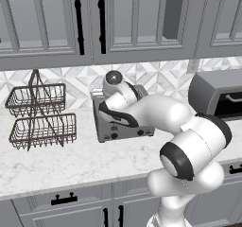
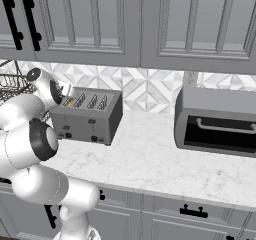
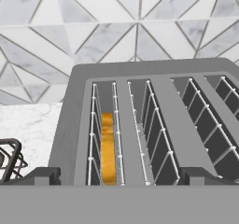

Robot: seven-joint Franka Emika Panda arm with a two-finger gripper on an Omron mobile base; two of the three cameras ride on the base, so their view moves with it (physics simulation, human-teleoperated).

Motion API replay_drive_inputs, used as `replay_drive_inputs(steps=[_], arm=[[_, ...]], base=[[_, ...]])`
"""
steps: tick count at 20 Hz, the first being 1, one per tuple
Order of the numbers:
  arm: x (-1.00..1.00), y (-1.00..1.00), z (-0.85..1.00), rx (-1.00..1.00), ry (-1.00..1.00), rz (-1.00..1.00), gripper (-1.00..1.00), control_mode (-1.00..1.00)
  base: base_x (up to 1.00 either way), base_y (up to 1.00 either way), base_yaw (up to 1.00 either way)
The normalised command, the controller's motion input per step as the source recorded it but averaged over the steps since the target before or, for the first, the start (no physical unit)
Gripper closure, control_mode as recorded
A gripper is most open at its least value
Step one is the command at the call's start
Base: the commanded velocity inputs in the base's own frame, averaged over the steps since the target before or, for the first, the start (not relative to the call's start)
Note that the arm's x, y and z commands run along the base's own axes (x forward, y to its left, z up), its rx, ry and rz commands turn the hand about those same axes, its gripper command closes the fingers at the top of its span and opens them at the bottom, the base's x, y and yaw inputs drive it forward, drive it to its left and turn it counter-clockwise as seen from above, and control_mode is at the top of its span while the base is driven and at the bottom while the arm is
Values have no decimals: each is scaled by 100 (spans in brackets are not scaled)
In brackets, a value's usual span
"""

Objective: Start the toaster. Once the lever pops up, take the bread to the plate on the dining counter.

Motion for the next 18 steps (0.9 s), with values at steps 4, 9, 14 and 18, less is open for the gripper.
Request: replay_drive_inputs(steps=[4, 9, 14, 18], arm=[[0, 0, 0, 0, 0, 0, -100, -100], [0, 0, 0, 0, 0, 0, -100, -100], [0, 0, 0, 0, 0, 0, -100, -100], [0, 0, 0, 0, 0, 0, -100, -100]], base=[[0, 0, 0], [0, 0, 0], [0, 0, 0], [0, 0, 0]])
